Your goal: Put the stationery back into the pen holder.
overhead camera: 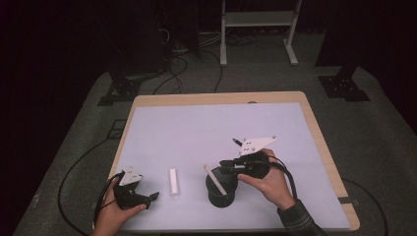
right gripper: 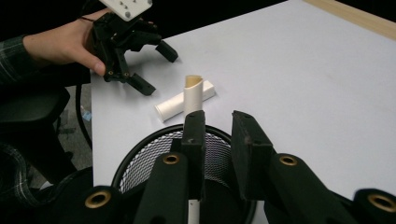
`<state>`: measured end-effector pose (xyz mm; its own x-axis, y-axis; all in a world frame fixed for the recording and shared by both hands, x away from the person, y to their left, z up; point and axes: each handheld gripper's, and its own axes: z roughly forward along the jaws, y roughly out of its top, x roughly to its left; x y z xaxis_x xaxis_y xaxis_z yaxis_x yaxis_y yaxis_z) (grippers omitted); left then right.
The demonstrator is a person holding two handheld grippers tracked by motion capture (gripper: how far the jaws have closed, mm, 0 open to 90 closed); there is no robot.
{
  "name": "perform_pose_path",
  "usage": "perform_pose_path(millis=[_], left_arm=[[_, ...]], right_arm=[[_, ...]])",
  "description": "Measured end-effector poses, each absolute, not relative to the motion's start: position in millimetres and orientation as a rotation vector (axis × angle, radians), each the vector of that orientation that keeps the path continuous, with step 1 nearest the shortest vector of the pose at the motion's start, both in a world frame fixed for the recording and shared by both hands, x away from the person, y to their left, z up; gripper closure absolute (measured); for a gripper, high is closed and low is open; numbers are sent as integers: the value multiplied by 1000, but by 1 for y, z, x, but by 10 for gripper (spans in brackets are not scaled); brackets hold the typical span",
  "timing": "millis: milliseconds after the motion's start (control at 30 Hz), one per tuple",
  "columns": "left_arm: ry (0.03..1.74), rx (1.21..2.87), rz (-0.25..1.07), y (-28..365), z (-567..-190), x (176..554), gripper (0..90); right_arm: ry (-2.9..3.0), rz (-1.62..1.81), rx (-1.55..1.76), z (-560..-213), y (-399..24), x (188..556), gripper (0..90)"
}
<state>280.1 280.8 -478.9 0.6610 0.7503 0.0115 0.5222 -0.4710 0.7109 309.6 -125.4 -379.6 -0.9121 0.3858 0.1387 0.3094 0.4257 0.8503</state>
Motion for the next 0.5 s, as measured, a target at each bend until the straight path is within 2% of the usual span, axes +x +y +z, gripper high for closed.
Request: perform_pose_path(millis=[500], left_arm=[[977,2184,426,281,-479,280,32]], right_arm=[[2527,1460,754,-376,-154,324,739]])
